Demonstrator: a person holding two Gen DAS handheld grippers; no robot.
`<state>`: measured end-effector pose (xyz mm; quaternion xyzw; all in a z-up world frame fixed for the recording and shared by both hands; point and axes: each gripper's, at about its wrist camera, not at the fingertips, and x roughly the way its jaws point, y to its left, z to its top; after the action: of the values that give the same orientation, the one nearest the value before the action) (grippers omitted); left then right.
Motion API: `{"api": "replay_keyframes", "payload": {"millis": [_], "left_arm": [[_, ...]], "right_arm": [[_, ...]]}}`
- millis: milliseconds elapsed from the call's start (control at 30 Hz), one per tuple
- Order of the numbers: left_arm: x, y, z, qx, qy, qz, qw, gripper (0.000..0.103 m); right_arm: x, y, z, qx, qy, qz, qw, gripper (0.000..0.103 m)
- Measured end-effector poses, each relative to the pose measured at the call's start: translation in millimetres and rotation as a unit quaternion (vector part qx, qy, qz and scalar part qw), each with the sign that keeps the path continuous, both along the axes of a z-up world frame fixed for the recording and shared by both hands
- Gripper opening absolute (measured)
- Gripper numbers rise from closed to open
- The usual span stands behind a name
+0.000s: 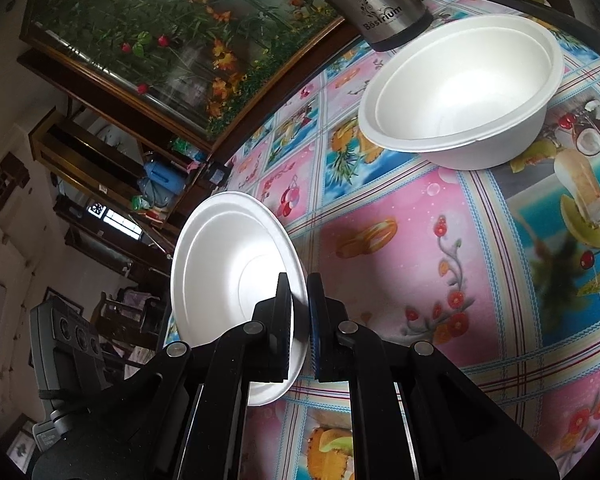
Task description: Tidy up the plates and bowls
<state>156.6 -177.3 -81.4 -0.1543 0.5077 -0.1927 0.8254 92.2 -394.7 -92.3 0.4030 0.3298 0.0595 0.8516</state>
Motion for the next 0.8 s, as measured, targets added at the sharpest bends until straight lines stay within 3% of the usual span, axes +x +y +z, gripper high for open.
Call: {"api": "replay_keyframes", "payload": {"millis": [467,800], "left_arm": [[-11,30,9,0.013,-0.031,0.018,0.9993,0.014],[-37,72,36,0.035,-0.087,0.049,0.9944,0.013]], "right_arm": [[-3,30,10,-0.013,-0.016,0.022,1.0,0.007],[-15,74,27,-0.006,-0.05,0.055,0.997,0.007]]}}
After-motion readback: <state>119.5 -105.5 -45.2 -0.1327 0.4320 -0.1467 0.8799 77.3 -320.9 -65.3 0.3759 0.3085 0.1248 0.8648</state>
